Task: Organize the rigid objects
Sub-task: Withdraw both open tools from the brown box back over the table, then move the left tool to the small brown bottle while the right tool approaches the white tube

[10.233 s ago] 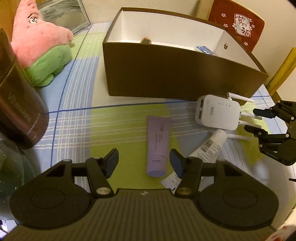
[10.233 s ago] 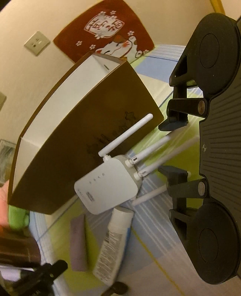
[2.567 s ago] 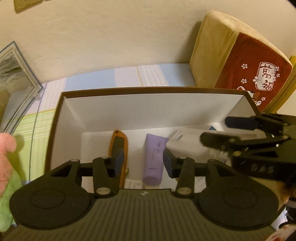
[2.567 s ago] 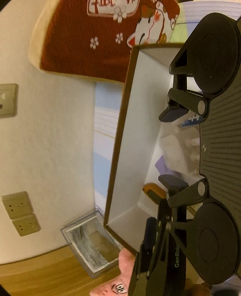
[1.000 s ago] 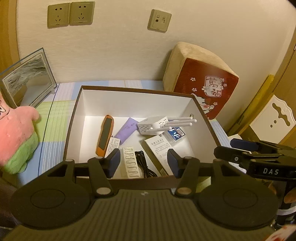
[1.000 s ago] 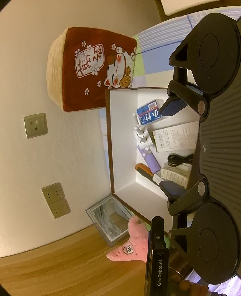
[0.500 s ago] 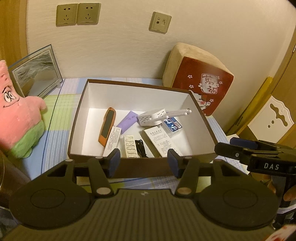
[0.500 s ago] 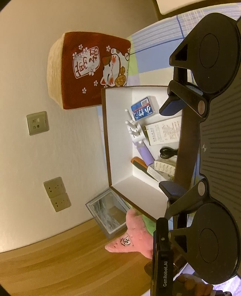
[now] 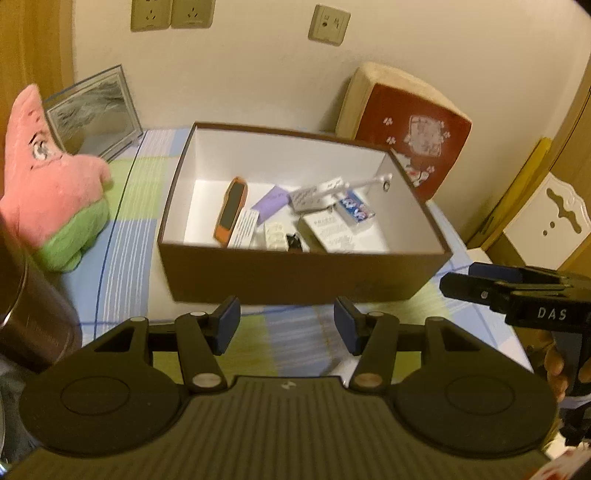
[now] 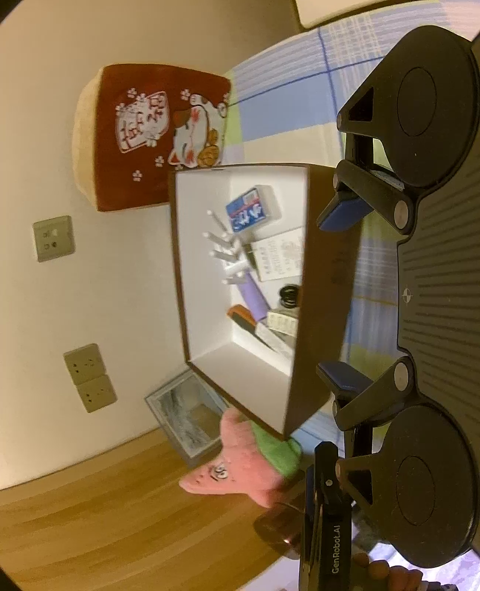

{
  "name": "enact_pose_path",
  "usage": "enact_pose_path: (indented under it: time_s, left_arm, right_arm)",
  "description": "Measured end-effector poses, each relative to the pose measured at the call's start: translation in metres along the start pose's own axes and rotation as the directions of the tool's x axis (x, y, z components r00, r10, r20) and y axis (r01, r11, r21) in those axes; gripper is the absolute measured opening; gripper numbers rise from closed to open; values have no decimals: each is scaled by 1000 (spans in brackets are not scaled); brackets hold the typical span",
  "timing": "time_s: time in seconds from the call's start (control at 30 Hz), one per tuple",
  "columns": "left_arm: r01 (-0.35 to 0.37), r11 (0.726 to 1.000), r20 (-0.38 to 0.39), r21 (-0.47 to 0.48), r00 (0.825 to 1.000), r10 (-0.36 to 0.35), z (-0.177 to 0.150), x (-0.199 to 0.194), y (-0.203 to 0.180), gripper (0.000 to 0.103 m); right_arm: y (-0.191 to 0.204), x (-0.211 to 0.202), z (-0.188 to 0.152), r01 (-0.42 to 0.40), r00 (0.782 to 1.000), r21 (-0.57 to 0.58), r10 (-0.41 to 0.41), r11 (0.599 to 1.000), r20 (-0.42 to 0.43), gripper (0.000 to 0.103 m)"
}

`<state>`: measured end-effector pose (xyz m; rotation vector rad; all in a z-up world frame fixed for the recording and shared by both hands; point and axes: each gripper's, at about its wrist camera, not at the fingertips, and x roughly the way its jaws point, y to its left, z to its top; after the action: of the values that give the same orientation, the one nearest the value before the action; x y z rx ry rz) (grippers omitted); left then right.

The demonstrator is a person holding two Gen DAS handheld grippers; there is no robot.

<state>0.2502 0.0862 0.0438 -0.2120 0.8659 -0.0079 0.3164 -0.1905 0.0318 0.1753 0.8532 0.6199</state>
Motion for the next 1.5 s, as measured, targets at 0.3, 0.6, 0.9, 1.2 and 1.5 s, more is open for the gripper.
enact_pose_path:
  time_s: [0.3, 0.6, 0.9, 1.2, 1.5]
  left_arm:
    - [-20, 999, -76, 29, 997, 22, -52, 6, 7, 51]
    - [-1, 996, -194, 88, 981, 18, -106, 21, 7, 51]
    - [55, 985, -239, 164, 971, -14, -133, 31, -3, 50]
    - [80, 974, -250, 212, 968, -25, -140, 45, -9, 45]
    - [68, 969, -228, 239, 973, -12, -148, 41, -7, 23]
  right_arm:
    - [8, 12, -43, -10, 995, -29, 7, 1000, -104, 74]
    - [15, 23, -83, -11, 977, -47, 1, 999, -213, 74]
    - [11, 26, -108, 14, 960, -55, -28, 998, -279, 74]
    - [10, 25, -118, 19, 953, -50, -34, 999, -302, 74]
    - [9, 27, -121, 19, 948, -37, -30, 999, -317, 74]
